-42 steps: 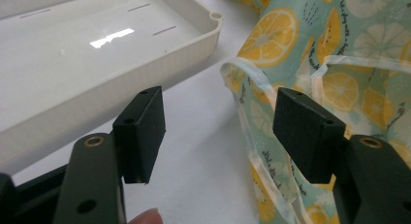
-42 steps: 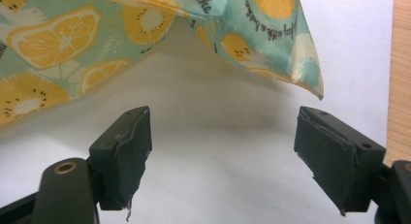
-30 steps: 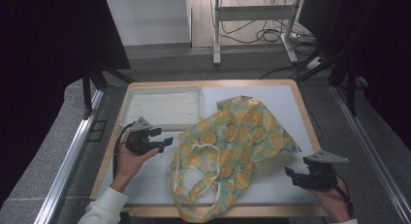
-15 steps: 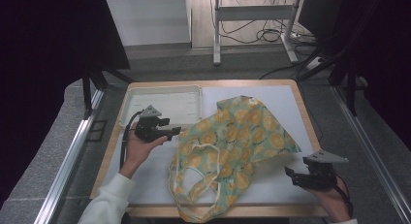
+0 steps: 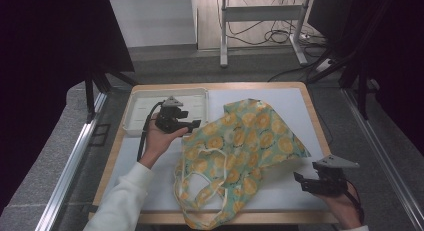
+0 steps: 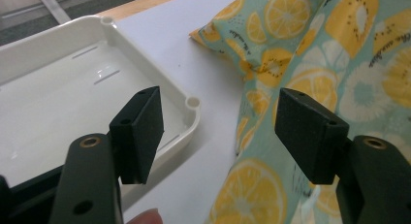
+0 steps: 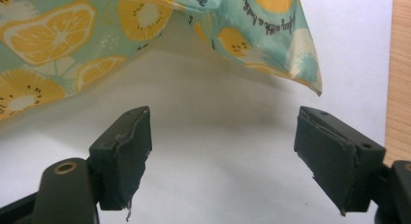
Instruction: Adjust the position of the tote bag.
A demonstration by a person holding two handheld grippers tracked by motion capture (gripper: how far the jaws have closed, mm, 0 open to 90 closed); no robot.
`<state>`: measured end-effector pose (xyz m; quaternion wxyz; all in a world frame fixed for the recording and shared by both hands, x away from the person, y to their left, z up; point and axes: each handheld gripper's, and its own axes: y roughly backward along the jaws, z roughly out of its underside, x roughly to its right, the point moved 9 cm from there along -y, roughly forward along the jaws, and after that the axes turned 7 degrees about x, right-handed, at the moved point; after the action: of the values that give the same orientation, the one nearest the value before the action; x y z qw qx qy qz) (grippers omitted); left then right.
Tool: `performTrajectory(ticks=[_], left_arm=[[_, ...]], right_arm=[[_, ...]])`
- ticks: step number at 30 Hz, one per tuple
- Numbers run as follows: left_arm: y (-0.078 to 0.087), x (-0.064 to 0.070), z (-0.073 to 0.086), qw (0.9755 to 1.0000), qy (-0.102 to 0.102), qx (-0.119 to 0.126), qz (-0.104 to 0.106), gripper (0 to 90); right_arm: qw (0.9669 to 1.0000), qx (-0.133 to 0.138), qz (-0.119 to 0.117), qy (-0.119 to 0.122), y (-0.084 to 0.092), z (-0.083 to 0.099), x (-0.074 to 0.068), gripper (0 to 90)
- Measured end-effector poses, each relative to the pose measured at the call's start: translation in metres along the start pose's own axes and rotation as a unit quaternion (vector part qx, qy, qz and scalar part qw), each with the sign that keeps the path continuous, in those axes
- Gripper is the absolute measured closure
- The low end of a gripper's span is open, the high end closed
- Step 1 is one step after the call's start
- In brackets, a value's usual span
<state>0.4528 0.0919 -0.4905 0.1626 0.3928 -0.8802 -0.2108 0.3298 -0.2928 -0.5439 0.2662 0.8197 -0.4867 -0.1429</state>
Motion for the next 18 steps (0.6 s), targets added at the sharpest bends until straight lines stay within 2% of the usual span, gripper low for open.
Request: performTrajectory(ticks=[8, 14, 18], left_arm=[[-0.015, 0.000, -0.012, 0.9999, 0.004, -0.003, 0.009, 33.9], [-0.027, 0.004, -0.029, 0.9998, -0.012, -0.015, 0.004, 32.7], [-0.044, 0.015, -0.039, 0.9993, -0.025, -0.026, 0.009, 30.3]], right_arm=[[1.0000, -0.001, 0.001, -0.001, 0.000, 0.001, 0.001, 21.4], [1.0000, -0.004, 0.001, -0.001, -0.001, 0.002, 0.002, 21.4], [1.0000, -0.004, 0.002, 0.001, -0.001, 0.002, 0.001, 21.4]])
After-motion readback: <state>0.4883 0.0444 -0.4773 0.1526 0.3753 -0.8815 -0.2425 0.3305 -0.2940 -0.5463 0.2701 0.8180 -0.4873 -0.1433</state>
